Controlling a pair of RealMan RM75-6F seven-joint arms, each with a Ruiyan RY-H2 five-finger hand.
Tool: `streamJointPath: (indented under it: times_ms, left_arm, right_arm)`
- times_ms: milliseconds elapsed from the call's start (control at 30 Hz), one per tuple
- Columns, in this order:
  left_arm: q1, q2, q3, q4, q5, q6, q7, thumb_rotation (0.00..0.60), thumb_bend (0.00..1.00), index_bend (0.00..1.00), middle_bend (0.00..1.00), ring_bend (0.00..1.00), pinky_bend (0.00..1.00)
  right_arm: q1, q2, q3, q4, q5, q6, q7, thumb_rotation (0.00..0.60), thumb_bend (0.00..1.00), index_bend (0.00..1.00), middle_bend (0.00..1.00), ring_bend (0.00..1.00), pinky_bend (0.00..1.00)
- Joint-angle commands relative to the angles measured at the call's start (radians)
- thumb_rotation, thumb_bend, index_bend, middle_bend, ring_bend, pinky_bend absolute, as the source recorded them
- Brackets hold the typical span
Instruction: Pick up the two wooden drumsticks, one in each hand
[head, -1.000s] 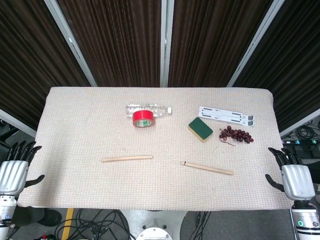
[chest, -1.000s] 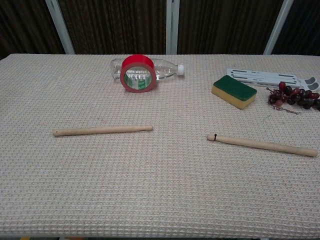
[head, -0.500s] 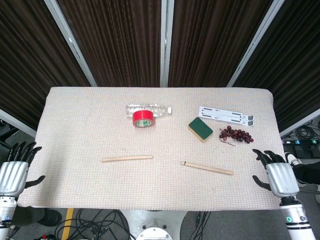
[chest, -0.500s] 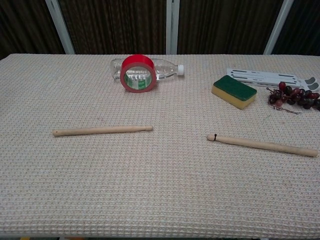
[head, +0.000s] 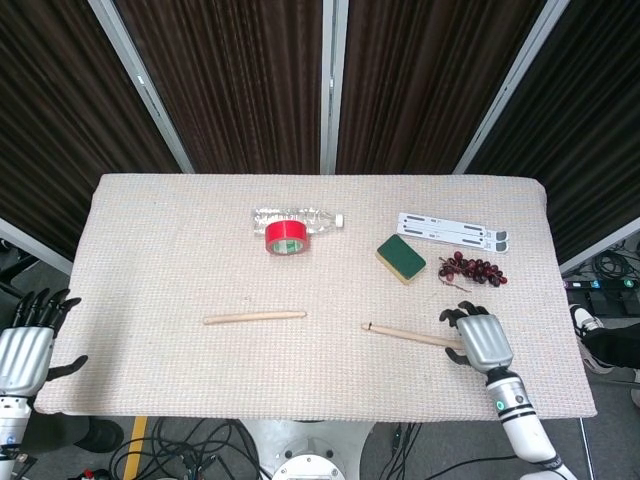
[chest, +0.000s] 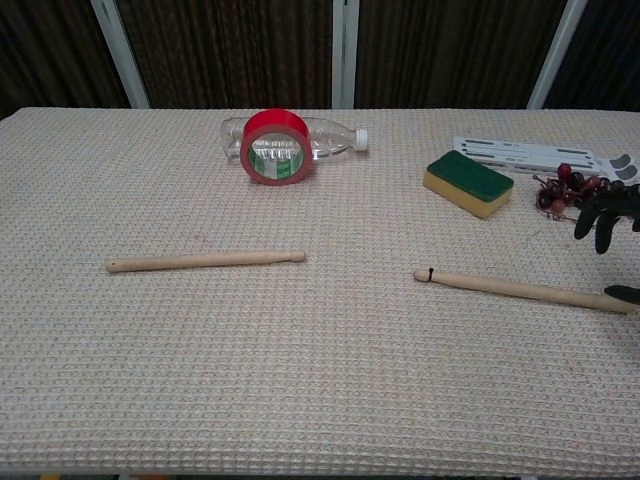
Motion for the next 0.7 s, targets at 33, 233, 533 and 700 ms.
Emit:
streamJointPath:
  times_ms: [33,233,533,700]
  left_arm:
    - [0.002,0.002,0.004,0.001,0.000,-0.005,-0.011,0.600,0.00,0.18,0.11,0.03,0.02]
    - [0.003,0.000,0.007,0.010,0.000,-0.009,-0.022,0.600,0.00,0.19,0.11,0.03,0.02]
    - [0.005,-0.001,0.008,0.015,-0.003,-0.014,-0.027,0.600,0.00,0.19,0.11,0.03,0.02]
    - [0.003,-0.002,0.007,0.015,-0.002,-0.016,-0.026,0.600,0.00,0.19,0.11,0.03,0.02]
  right_arm:
    - [0.027,-0.043,-0.002,0.048,0.024,-0.034,-0.028,0.600,0.12,0.41,0.46,0.24,0.32]
    - [0.039,-0.082,-0.009,0.102,0.035,-0.037,-0.038,0.600,0.12,0.43,0.50,0.26,0.32]
    - [0.045,-0.087,-0.025,0.134,0.046,-0.044,-0.043,0.600,0.16,0.48,0.54,0.29,0.32]
    - [0.049,-0.091,-0.030,0.149,0.051,-0.050,-0.034,0.600,0.17,0.50,0.54,0.29,0.32]
